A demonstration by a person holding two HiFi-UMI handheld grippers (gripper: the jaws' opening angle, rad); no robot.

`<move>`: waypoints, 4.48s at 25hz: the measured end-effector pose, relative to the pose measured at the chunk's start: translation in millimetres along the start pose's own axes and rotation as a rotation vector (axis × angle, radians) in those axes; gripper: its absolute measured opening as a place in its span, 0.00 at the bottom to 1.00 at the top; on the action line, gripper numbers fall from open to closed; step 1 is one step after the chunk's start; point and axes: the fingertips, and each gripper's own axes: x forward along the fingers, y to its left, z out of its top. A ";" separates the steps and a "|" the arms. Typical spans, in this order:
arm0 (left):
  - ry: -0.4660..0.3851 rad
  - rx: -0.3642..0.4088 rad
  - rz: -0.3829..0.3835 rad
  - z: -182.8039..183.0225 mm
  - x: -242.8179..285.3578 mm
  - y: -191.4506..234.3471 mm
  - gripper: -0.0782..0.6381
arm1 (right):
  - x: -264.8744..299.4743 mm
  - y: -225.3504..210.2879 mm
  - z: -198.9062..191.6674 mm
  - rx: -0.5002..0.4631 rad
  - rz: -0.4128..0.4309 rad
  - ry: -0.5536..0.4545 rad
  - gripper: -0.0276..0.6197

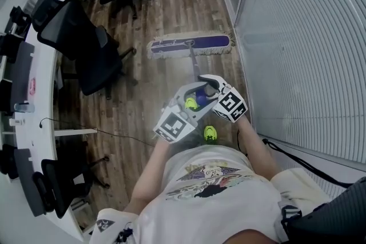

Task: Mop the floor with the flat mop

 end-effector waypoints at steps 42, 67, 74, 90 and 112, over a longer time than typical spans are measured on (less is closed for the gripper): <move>-0.134 -0.049 -0.050 -16.8 -230.8 -166.8 0.37 | 3.8 277.1 -12.1 0.032 -0.041 0.034 0.36; -0.083 -0.044 -0.022 -8.1 -73.4 30.8 0.39 | 58.3 38.6 21.4 0.020 0.050 0.034 0.36; -0.086 -0.048 0.021 -15.4 -29.4 90.1 0.39 | 81.9 -30.2 23.5 0.002 0.067 0.021 0.36; -0.131 -0.086 0.033 -30.0 5.7 227.5 0.40 | 166.5 -141.2 52.2 0.005 0.064 0.009 0.36; -0.152 -0.116 -0.015 -81.2 3.4 526.9 0.41 | 397.8 -325.1 123.0 -0.007 0.000 0.031 0.36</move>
